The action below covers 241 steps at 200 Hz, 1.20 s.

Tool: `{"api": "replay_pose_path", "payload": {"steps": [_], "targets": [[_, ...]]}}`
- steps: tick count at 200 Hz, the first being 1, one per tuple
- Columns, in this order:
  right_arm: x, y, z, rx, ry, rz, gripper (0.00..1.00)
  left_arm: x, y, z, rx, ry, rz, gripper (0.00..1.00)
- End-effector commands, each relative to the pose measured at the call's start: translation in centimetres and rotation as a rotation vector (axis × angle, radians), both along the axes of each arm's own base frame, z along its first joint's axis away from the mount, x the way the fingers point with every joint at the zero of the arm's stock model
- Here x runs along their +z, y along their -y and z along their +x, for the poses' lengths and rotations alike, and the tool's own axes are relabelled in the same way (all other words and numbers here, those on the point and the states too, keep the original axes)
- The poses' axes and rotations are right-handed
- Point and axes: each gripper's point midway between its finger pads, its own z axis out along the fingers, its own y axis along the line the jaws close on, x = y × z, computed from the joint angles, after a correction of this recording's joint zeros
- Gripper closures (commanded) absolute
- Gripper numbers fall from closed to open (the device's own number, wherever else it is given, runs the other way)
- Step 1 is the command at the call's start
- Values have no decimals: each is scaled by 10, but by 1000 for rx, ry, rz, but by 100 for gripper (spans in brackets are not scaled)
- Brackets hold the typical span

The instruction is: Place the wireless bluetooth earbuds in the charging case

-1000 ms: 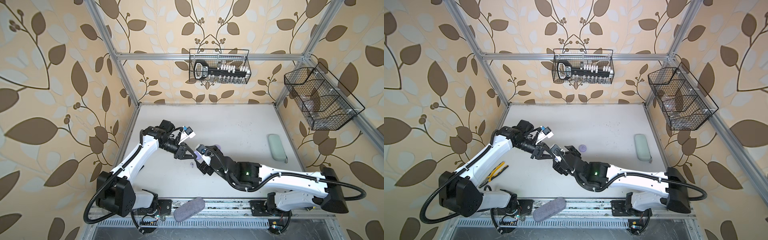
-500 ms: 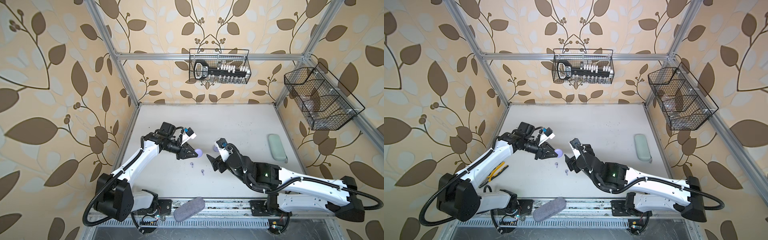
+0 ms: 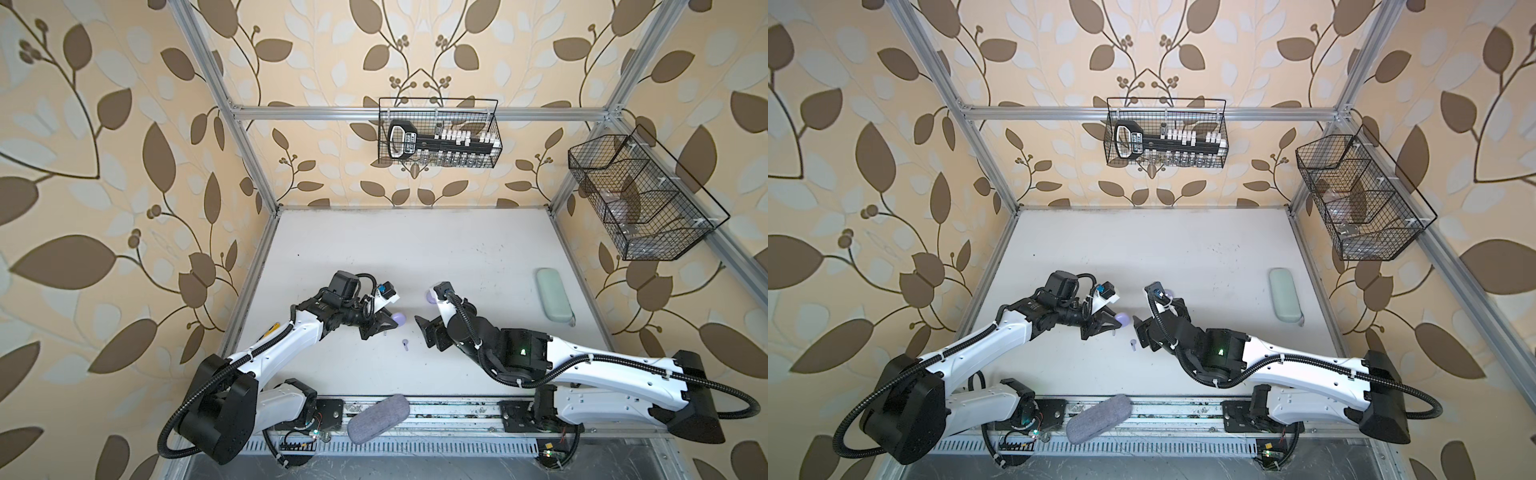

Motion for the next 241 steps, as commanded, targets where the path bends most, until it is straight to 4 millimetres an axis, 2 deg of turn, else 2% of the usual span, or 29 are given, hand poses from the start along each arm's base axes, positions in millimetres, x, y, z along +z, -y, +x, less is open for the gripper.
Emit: {"api": "replay_pose_path", "payload": {"steps": [1,43,106,183,218,241], "targets": [[-14,-2,0,-12,-36,10,13,16,4,9,-7,111,-46,91],[-23,-13,-1,-11,-65,18,13,18,2,5,-9,136,-55,91],[-46,-22,-5,-25,-142,44,14,20,-4,-16,-48,202,-77,94],[-65,-52,-8,26,-240,140,13,21,-5,-15,-32,215,-81,97],[-75,-45,1,-15,-258,134,14,20,-5,-13,-27,208,-76,96],[-72,-42,5,-18,-260,162,13,19,-4,-12,-31,196,-72,97]]}}
